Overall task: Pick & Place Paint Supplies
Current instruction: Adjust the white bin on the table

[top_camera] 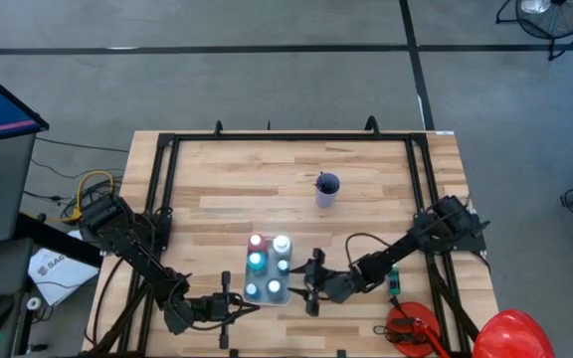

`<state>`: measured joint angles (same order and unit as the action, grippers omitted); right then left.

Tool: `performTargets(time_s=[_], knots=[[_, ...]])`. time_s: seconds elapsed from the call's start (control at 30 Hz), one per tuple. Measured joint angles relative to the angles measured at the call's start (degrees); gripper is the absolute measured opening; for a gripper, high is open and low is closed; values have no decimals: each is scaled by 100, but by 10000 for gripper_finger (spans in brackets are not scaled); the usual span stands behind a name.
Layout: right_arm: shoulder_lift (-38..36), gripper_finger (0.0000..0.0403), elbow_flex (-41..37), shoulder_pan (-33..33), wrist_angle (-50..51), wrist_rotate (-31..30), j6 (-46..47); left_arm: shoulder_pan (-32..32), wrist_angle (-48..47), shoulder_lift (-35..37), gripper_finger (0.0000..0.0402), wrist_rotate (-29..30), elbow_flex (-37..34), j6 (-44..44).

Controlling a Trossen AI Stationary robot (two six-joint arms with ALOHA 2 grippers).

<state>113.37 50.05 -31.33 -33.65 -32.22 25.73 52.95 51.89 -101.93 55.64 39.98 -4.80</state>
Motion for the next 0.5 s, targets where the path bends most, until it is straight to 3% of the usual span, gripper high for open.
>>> performTargets(time_s=[0.23, 0.5], knots=[[194, 232, 705, 74, 849, 150, -212, 0, -11, 0, 0, -11, -43, -15], [98, 232, 758, 46, 1218, 171, -169, 61, 2, 0, 0, 13, -43, 49]])
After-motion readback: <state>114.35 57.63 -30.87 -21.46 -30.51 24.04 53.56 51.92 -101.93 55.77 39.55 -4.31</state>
